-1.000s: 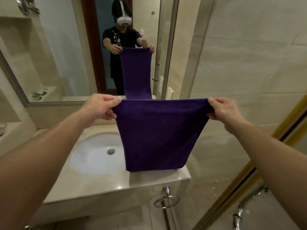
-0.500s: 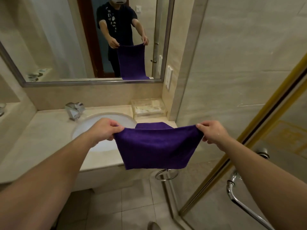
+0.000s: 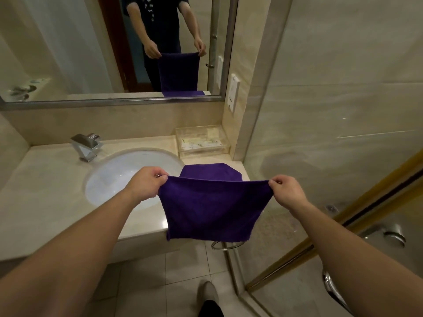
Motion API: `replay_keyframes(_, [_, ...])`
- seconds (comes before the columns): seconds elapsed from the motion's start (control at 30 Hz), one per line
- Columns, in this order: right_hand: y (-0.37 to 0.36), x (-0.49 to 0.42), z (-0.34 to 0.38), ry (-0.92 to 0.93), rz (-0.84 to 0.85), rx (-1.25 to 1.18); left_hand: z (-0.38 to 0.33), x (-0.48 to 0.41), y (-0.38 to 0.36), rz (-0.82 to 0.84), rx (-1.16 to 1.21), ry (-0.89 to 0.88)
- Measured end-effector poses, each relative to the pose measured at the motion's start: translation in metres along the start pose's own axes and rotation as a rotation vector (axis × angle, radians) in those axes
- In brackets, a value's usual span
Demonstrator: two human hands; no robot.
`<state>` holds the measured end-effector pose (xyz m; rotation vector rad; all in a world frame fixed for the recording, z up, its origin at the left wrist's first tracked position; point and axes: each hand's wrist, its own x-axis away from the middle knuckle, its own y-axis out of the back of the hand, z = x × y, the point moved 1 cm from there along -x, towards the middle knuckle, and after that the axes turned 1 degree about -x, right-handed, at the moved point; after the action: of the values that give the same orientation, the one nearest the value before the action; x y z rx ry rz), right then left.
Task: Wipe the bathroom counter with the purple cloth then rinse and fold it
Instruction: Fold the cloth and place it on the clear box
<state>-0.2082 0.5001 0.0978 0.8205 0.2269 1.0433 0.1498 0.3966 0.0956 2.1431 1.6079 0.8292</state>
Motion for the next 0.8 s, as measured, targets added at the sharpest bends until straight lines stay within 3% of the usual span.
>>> replay_keyframes(0.43, [-0.055, -0.165, 0.010, -0.033, 0.125, 0.051, 0.010, -0.135, -0.016, -0.027, -0.082, 0.154])
replay_keyframes(0.8, [-0.099, -0.233, 0.004, -0.109, 0.190, 0.128, 0.037, -0.210, -0.034, -0.007, -0.086, 0.249])
